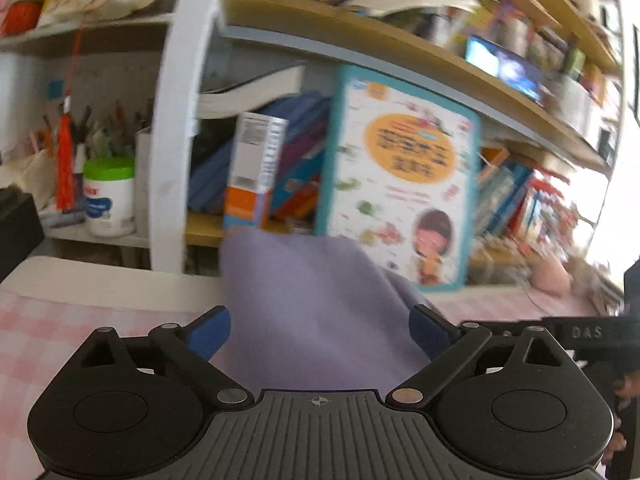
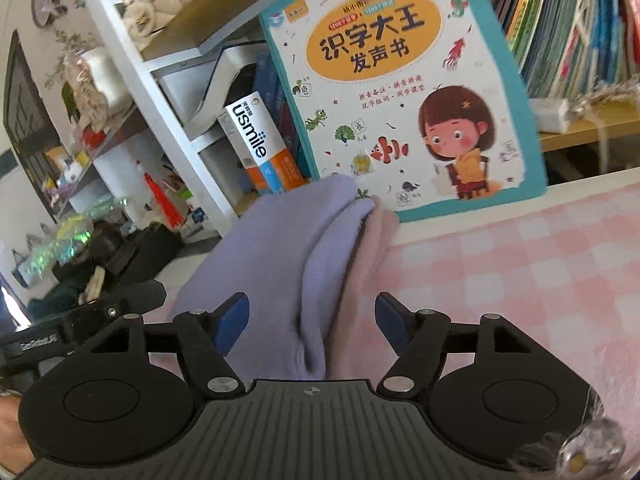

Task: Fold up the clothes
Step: 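Open both tools and withdraw them from the folded sweater stack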

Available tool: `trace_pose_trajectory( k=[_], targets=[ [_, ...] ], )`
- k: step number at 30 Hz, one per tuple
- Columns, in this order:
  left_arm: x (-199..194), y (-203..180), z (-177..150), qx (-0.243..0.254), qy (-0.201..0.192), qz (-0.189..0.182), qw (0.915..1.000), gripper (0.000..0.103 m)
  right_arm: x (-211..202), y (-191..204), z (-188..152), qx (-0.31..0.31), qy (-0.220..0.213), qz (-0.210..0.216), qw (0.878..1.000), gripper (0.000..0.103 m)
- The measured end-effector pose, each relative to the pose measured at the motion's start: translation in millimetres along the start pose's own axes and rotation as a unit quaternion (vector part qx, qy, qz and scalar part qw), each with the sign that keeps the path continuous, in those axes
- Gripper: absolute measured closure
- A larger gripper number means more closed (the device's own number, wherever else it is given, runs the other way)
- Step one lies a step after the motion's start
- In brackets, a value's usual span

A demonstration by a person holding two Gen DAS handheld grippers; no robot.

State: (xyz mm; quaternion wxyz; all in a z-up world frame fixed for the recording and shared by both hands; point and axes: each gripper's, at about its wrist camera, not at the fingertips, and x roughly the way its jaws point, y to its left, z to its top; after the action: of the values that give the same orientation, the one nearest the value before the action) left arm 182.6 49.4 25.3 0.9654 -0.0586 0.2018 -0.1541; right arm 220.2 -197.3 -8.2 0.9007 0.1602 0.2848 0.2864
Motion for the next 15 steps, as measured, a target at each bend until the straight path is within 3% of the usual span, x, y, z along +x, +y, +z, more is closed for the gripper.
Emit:
trace_pose_trajectory(
  k=[7, 15],
  targets=[
    [-22, -32, -27, 0.027, 0.005, 0.015, 0.9995, 0.003, -37, 12, -31, -0.04, 0.003, -0.029, 0.999, 0.027],
    [-47, -51, -44, 0.025, -0.001, 0.05, 0.9984, 0.003, -69, 24, -64, -0.087, -0.005, -0.111, 0.99, 0.02]
  ],
)
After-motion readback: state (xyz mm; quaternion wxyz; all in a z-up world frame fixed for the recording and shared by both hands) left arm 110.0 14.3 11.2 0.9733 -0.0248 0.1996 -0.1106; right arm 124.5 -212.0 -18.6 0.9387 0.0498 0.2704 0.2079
